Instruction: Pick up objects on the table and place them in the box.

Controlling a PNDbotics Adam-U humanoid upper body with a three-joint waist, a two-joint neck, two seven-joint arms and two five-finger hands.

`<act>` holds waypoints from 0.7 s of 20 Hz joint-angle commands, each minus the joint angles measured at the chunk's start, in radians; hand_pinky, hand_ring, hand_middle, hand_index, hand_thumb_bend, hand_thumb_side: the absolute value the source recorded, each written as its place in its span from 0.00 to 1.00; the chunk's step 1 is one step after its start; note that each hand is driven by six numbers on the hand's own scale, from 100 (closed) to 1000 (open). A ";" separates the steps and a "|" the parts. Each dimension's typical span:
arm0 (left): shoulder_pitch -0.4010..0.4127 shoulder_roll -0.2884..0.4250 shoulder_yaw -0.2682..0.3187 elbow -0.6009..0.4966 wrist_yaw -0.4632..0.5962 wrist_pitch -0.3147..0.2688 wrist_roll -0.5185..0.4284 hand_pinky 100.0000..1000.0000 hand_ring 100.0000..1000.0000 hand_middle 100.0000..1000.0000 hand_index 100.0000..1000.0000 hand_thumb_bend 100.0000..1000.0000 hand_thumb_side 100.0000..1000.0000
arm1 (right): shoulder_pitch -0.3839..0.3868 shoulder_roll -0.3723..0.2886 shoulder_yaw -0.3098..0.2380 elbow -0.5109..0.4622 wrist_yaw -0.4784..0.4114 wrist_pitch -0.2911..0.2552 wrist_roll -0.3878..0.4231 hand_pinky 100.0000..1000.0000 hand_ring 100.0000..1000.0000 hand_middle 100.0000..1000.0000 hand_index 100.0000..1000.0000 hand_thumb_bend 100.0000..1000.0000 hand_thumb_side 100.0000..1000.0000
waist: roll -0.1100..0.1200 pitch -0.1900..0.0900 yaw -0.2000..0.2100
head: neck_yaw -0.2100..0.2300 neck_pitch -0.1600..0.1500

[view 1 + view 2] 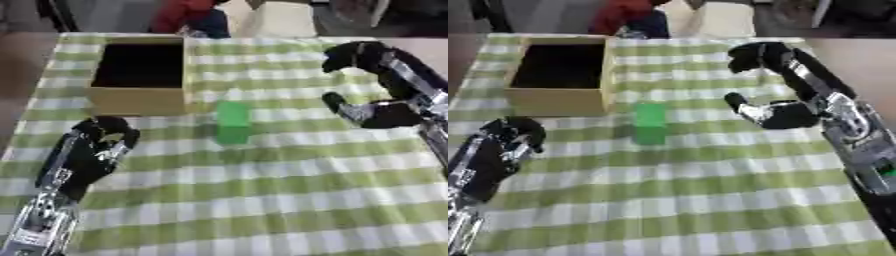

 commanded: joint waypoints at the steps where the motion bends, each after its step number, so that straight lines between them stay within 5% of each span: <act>1: -0.007 0.015 0.005 -0.020 -0.006 -0.002 0.002 0.48 0.68 0.56 0.60 0.46 0.19 | -0.018 -0.036 -0.005 -0.007 -0.007 -0.001 0.005 0.77 0.70 0.65 0.82 0.22 0.15 | 0.001 -0.016 0.001 | 0.001 0.002; 14: -0.007 0.015 0.003 -0.020 -0.006 -0.001 0.000 0.48 0.68 0.56 0.60 0.46 0.19 | -0.056 -0.059 0.023 0.008 -0.022 -0.008 0.048 0.84 0.82 0.75 0.87 0.25 0.15 | 0.001 -0.019 0.006 | -0.004 0.001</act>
